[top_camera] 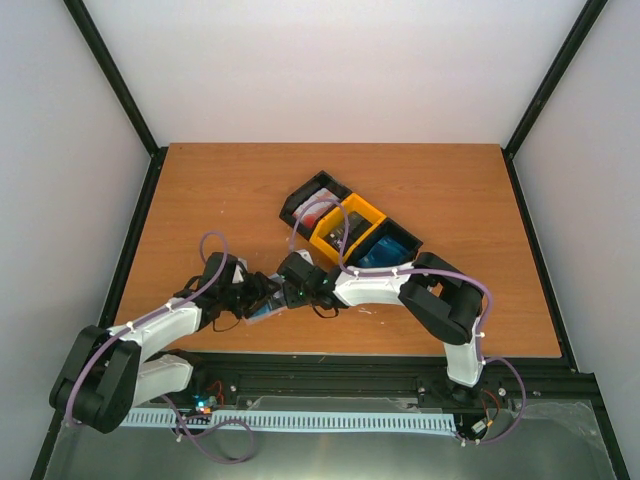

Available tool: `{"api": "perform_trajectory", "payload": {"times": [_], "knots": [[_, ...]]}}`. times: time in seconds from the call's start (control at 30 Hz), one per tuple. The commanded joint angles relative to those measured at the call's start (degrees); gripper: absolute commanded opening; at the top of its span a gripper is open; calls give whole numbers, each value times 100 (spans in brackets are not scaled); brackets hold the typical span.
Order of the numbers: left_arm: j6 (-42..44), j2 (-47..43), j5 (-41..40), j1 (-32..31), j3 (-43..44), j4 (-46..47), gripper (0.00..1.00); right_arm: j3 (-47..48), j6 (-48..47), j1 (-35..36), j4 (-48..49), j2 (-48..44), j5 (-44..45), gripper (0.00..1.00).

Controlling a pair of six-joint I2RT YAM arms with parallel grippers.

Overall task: Put the credit cards into the card holder
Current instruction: Insert the credit card into the card holder.

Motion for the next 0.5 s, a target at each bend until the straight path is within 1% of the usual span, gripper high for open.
{"api": "perform_trajectory", "payload": {"times": [0.0,0.2,0.37,0.47], "knots": [[-174,20,-163,-34,49,-280,65,-479,129,75,-941,735,-469,35],[-197,5,34,-34,79,-215,68,-455,112,86,-912,741,-538,35],[-403,94,444,-34,-85,246,68,-416,65,106,-804,681,-781,36],[-436,95,530,-34,-102,360,68,-445,50,106,-656,617,-1009,39]]}}
